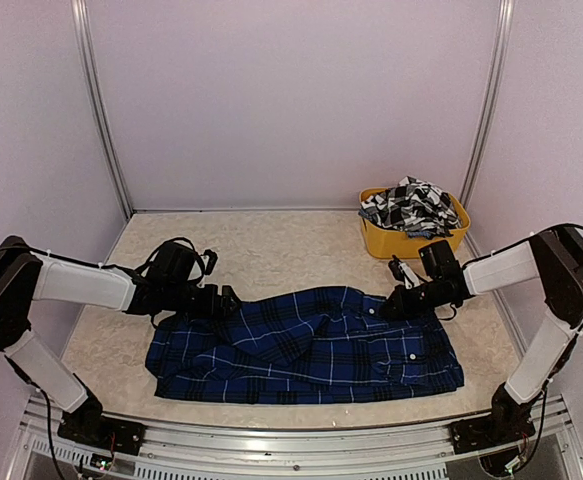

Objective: Fold and stack the long sleeve shirts
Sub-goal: Fold the sleeve of the rectangle-folded shirt.

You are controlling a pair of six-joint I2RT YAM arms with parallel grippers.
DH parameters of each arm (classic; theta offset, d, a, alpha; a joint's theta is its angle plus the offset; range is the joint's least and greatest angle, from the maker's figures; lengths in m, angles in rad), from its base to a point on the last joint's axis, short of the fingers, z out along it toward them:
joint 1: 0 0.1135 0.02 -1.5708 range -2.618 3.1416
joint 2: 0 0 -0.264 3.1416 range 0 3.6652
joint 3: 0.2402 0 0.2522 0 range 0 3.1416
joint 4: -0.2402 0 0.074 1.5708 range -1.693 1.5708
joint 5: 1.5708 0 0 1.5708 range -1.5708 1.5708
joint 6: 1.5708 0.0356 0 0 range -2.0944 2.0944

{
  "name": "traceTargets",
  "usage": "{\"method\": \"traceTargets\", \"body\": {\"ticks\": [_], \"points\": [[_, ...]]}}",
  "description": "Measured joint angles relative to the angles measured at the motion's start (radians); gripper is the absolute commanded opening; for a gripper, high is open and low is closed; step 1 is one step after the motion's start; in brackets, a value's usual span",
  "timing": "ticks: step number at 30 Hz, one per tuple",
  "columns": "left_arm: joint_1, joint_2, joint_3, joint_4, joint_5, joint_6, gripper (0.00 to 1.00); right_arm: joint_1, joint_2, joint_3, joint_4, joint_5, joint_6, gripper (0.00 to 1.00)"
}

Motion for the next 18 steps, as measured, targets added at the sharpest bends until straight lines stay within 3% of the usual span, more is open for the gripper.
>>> {"method": "traceTargets", "body": {"ticks": [10, 18], "points": [[-0.001, -0.024, 0.0, 0.0, -0.034, 0.002, 0.99, -0.003, -0.067, -0.009, -0.03, 0.027, 0.011, 0.0], [-0.001, -0.033, 0.0, -0.002, -0.064, 0.013, 0.99, -0.019, -0.166, 0.069, -0.235, 0.126, -0.04, 0.0]]}}
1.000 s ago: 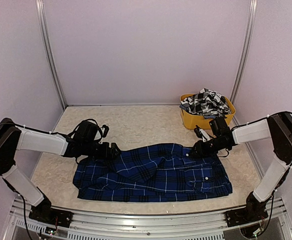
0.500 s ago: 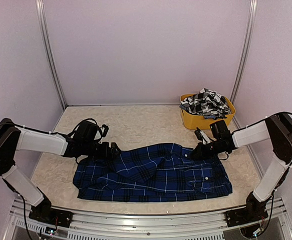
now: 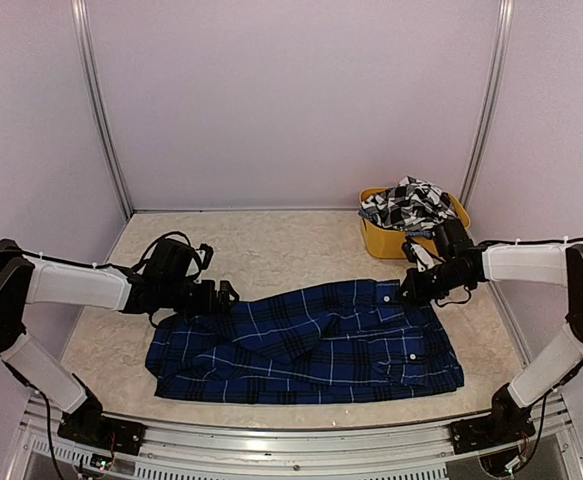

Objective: Fold and stack the long sleeve shirts
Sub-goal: Fold the sleeve of the rectangle-folded shirt.

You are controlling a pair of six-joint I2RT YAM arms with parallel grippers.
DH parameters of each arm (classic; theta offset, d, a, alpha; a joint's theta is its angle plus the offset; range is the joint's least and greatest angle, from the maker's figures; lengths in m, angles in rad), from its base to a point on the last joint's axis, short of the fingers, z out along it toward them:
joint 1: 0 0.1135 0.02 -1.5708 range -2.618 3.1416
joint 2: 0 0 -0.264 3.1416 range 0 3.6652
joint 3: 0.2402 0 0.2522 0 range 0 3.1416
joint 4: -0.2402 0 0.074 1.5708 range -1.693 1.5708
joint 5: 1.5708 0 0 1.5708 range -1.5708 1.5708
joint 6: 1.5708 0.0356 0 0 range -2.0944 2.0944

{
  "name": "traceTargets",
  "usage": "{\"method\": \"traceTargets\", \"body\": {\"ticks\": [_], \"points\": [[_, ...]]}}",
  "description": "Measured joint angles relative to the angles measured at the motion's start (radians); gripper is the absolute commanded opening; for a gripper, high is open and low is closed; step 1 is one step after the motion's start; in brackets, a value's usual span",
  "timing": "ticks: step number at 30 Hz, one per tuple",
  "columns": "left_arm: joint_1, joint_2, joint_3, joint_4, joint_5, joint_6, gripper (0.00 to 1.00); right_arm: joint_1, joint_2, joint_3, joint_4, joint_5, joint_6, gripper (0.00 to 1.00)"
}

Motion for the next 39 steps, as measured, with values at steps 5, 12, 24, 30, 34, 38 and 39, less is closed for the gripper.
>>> {"method": "traceTargets", "body": {"ticks": [5, 12, 24, 30, 34, 38, 39], "points": [[0.0, -0.022, 0.0, -0.006, -0.019, 0.016, 0.99, -0.004, -0.014, 0.08, -0.139, 0.046, -0.048, 0.0], [0.0, -0.026, 0.0, -0.008, -0.058, 0.026, 0.99, -0.004, -0.031, 0.117, -0.275, 0.072, -0.082, 0.0], [-0.044, -0.037, -0.001, -0.007, -0.148, 0.032, 0.99, -0.005, -0.098, 0.117, -0.379, 0.135, -0.085, 0.0], [-0.108, -0.082, -0.001, -0.005, -0.22, 0.043, 0.99, -0.005, -0.054, 0.114, -0.371, 0.163, -0.077, 0.0], [-0.158, -0.135, -0.013, 0.016, -0.262, 0.053, 0.99, -0.005, -0.033, 0.106, -0.346, 0.154, -0.076, 0.1], [-0.199, -0.154, -0.023, 0.041, -0.285, 0.061, 0.99, -0.006, -0.021, 0.079, -0.303, 0.133, -0.07, 0.23], [-0.205, -0.153, -0.024, 0.043, -0.289, 0.062, 0.99, -0.006, -0.02, 0.072, -0.295, 0.127, -0.065, 0.25]]}}
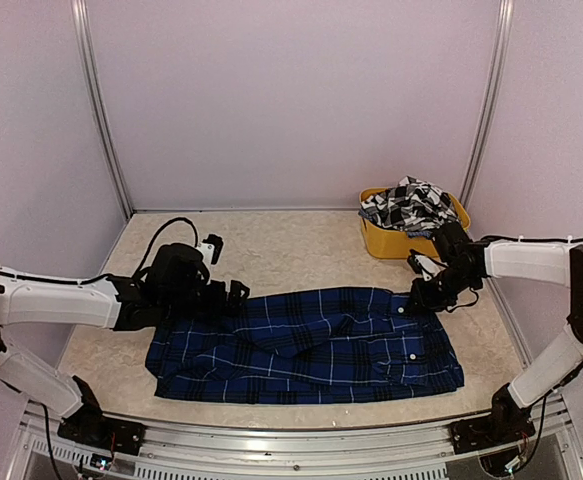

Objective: Fold and stack the long sleeve shirts
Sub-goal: Fold the sleeve of the rectangle-folded shirt.

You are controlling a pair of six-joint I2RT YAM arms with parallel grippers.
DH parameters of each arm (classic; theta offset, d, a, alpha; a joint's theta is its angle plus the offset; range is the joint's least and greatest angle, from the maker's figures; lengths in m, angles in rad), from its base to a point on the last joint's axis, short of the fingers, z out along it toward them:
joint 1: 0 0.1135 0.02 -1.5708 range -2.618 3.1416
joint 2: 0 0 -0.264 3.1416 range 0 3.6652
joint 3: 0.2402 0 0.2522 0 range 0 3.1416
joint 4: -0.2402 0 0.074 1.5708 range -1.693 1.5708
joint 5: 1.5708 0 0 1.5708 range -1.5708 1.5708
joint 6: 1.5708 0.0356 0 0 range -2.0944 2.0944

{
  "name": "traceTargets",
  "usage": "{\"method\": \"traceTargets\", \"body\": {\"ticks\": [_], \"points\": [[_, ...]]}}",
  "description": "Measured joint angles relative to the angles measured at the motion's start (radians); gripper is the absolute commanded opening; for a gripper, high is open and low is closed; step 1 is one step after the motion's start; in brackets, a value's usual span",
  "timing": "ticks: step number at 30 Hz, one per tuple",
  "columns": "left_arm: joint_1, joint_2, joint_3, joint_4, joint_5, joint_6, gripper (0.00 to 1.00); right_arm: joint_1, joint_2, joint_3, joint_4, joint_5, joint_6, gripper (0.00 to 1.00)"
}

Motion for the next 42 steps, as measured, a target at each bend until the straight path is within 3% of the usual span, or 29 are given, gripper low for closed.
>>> {"method": "traceTargets", "body": {"ticks": [13, 15, 19, 20, 42], "points": [[-0.049, 0.045, -0.003, 0.02, -0.023, 0.0, 0.99, -0.001, 0.0, -0.131, 0.117, -0.046, 0.044, 0.35], [-0.052, 0.048, -0.003, 0.021, -0.024, 0.0, 0.99, -0.001, 0.0, -0.145, 0.132, -0.052, 0.049, 0.3], [-0.068, 0.053, -0.003, 0.027, -0.026, 0.0, 0.99, -0.001, 0.0, -0.162, 0.154, -0.065, 0.059, 0.02], [-0.075, 0.057, -0.002, 0.031, -0.026, -0.001, 0.99, -0.001, -0.002, -0.165, 0.158, -0.069, 0.073, 0.0], [-0.169, 0.238, 0.001, -0.052, -0.239, 0.03, 0.99, -0.005, -0.2, -0.093, -0.021, -0.002, 0.095, 0.0]]}}
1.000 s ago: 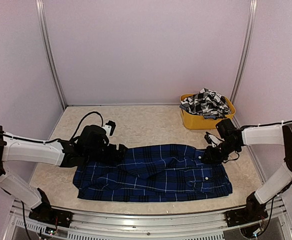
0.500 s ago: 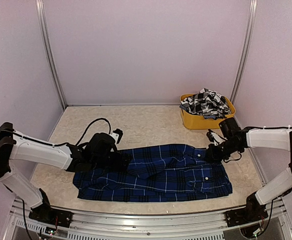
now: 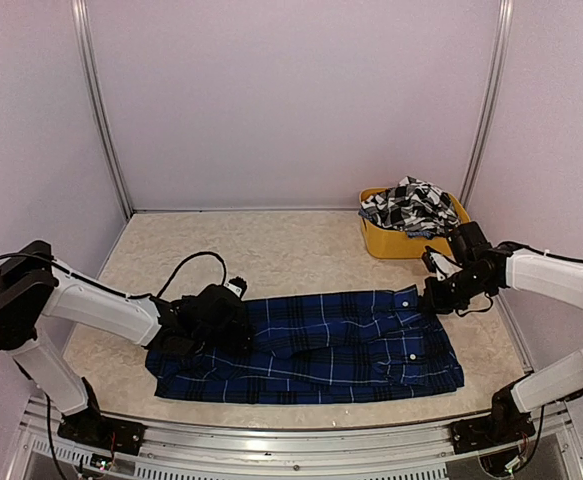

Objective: Fold and stack the long sleeve shirts
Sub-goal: Fold the sleeve of the rectangle-folded shirt.

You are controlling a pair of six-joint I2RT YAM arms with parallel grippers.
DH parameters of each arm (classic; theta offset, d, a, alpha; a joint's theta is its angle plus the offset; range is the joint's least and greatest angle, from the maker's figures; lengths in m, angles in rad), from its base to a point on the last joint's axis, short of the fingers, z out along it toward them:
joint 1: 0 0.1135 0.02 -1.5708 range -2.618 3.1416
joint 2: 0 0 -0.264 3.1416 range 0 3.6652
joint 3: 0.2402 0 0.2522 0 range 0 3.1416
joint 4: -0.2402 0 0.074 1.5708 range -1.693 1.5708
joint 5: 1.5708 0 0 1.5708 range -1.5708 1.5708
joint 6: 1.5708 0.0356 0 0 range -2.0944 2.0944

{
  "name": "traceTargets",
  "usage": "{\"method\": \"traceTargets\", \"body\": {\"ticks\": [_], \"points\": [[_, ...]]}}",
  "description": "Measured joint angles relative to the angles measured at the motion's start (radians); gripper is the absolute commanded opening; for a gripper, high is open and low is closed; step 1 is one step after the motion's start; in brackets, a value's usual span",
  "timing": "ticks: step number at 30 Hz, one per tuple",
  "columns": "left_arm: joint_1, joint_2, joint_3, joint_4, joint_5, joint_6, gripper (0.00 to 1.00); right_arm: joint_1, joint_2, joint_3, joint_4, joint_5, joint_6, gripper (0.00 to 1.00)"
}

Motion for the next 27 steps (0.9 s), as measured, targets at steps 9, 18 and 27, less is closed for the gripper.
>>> {"method": "traceTargets", "body": {"ticks": [9, 18, 27], "points": [[-0.028, 0.056, 0.011, -0.028, -0.048, -0.002, 0.99, -0.019, -0.006, 0.01, -0.043, 0.047, -0.003, 0.1], [-0.054, 0.06, 0.034, -0.079, -0.074, -0.016, 0.99, -0.021, 0.021, 0.01, -0.041, 0.128, -0.001, 0.3], [-0.056, -0.055, 0.034, -0.092, -0.035, -0.038, 0.99, 0.039, -0.021, -0.001, 0.077, 0.068, -0.007, 0.31]]}}
